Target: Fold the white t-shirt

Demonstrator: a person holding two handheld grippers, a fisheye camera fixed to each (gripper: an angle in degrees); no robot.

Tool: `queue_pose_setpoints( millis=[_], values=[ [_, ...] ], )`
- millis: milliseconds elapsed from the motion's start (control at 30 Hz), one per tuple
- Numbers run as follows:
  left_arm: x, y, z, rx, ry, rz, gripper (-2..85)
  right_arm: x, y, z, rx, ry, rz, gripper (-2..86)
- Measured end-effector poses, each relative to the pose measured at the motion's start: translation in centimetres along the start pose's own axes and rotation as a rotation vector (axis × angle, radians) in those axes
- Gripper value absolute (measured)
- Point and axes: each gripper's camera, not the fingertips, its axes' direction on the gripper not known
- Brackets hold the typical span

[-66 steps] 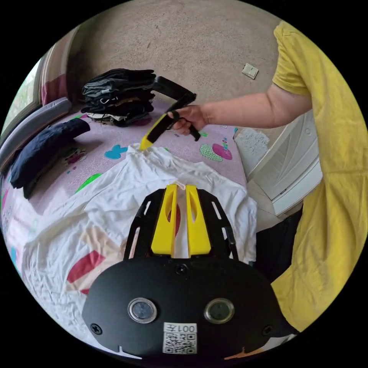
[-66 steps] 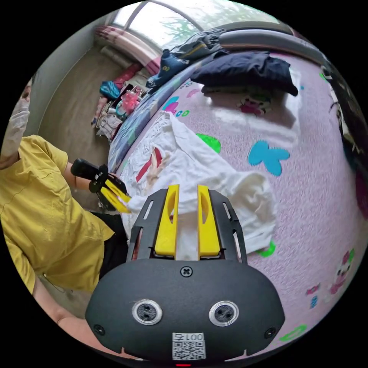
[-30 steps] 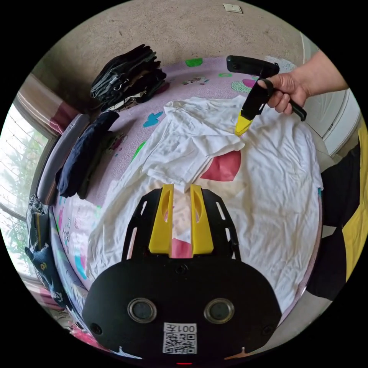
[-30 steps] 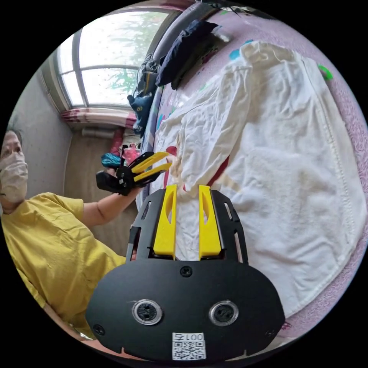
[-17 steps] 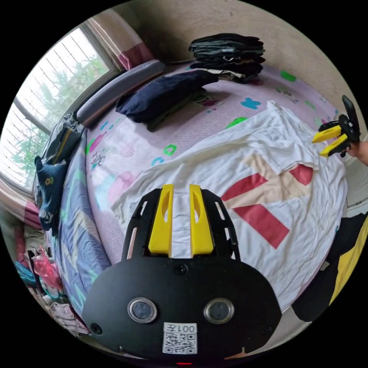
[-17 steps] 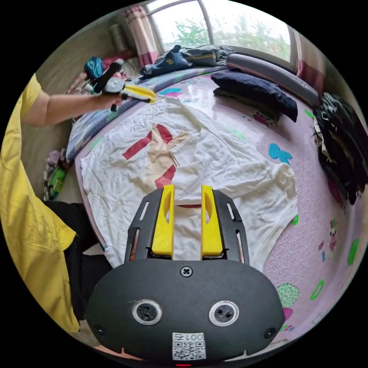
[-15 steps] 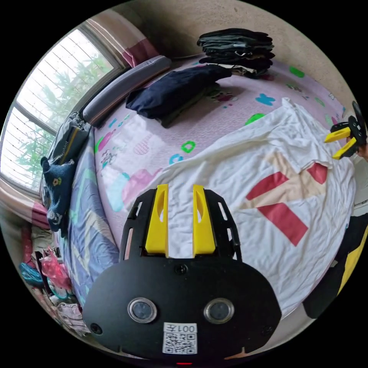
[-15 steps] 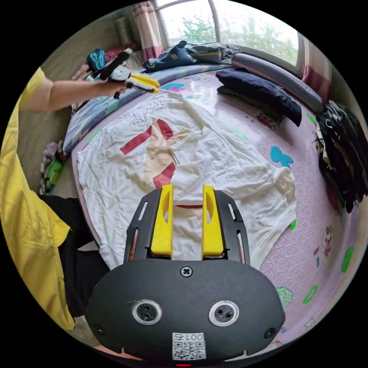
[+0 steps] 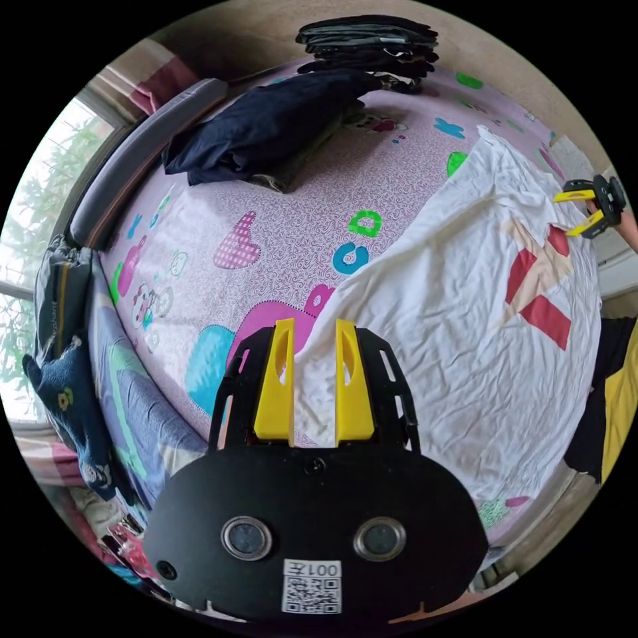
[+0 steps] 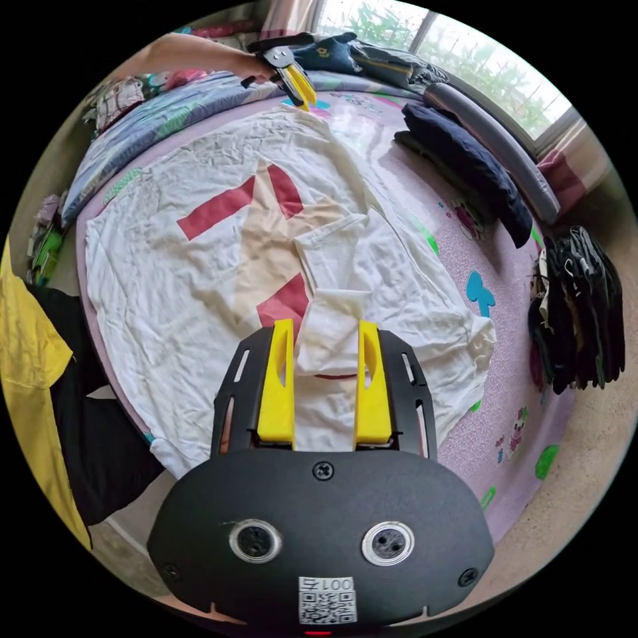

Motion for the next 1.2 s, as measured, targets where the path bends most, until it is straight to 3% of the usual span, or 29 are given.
queue_pose_setpoints(
  millis=[267, 400, 567, 733, 900, 1200],
  values=[
    [-2.2, -1.5, 1.9, -0.083, 0.125, 0.203, 3.2, 3.1, -3.3, -0.5, -0.092, -0.098, 0.134, 9.1],
    [-4.0, -1.6, 1.5, -0.053, 0.138, 0.186, 4.4, 3.7, -4.4, -0.6, -0.151, -0.094, 0.108, 7.7],
    [-4.6, -1.3, 1.2, -0.052, 0.252, 0.200, -1.0, 4.2, -5.0, -0.6, -0.193, -0.038, 0.057, 2.4],
    [-3.9, -0.7, -1.0, -0.036, 0.191, 0.229, -1.5, 7.8, -4.8, -3.9, -0.188, 0.025, 0.035, 1.0],
    [-3.6, -0.3, -4.5, -0.005, 0.136, 0.221, -1.6, 16.8, -4.4, -8.7, -0.088, 0.081, 0.093, 0.7],
    [0.2, -1.8, -6.5, -0.123, -0.008, 0.250, -1.6, 29.6, -8.9, -12.1, 0.012, 0.174, 0.064, 0.6]
  ],
)
